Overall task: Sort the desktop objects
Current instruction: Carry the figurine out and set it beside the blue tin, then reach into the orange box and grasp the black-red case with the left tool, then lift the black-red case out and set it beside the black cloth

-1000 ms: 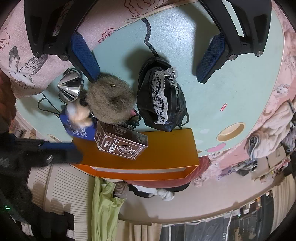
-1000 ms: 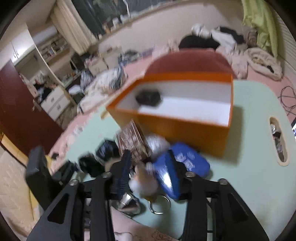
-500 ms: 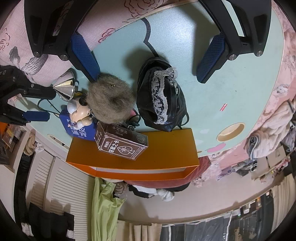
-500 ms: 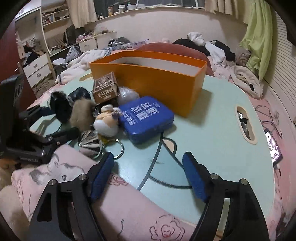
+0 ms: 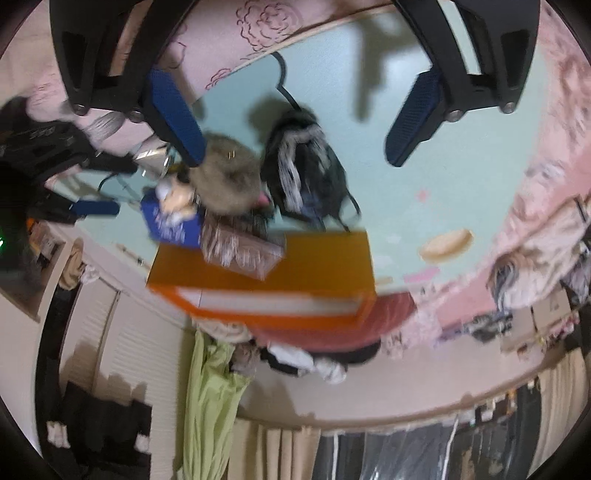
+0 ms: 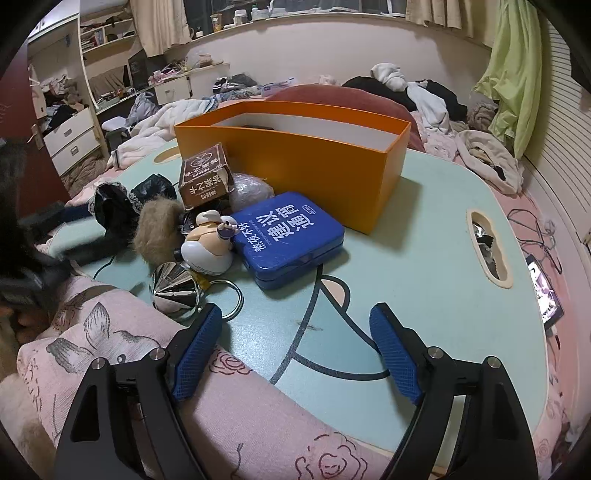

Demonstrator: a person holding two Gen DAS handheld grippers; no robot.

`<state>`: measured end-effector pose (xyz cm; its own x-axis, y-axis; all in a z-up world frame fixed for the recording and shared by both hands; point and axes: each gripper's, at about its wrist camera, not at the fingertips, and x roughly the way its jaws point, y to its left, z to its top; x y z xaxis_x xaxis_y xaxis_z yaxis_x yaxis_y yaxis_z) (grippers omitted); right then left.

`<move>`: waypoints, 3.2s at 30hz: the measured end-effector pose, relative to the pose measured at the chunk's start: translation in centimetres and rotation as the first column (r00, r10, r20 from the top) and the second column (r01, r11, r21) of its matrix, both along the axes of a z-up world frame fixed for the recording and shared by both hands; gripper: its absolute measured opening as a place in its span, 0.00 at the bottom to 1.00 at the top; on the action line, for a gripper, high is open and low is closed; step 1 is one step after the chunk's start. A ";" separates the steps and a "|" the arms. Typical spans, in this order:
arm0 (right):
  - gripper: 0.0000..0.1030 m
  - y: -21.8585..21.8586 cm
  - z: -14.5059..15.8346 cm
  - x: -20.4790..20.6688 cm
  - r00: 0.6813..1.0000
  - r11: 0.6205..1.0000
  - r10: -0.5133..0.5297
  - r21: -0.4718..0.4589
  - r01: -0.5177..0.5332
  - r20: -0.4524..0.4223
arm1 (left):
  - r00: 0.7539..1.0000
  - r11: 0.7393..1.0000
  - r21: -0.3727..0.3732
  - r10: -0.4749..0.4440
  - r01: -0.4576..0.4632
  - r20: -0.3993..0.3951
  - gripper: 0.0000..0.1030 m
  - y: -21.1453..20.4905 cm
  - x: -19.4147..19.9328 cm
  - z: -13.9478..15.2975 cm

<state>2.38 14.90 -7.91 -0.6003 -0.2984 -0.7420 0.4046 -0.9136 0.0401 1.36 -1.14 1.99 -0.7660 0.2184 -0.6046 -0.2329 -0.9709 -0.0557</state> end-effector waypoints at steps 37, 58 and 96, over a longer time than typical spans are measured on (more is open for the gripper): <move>0.81 1.0 -1.2 -0.6 1.000 0.999 0.005 -0.031 -0.006 -0.005 | 0.860 0.977 -0.121 -0.091 0.174 0.502 0.31 7.9 -21.8 0.2; 0.81 1.6 -0.2 -0.7 1.000 0.999 0.005 -0.035 -0.005 -0.004 | 0.863 0.892 -0.436 0.122 0.122 0.490 0.30 8.3 -24.5 -1.1; 0.81 1.2 1.2 -0.7 1.000 1.000 0.003 -0.031 -0.004 -0.006 | 0.989 0.985 0.146 0.079 -0.097 0.125 0.86 -2.4 -4.2 3.2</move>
<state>1.70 16.07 -6.75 -0.6037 -0.3230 -0.7288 0.4081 -0.9106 0.0655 -2.87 -3.56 5.16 -0.7113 0.2490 -0.6573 -0.1301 -0.9656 -0.2251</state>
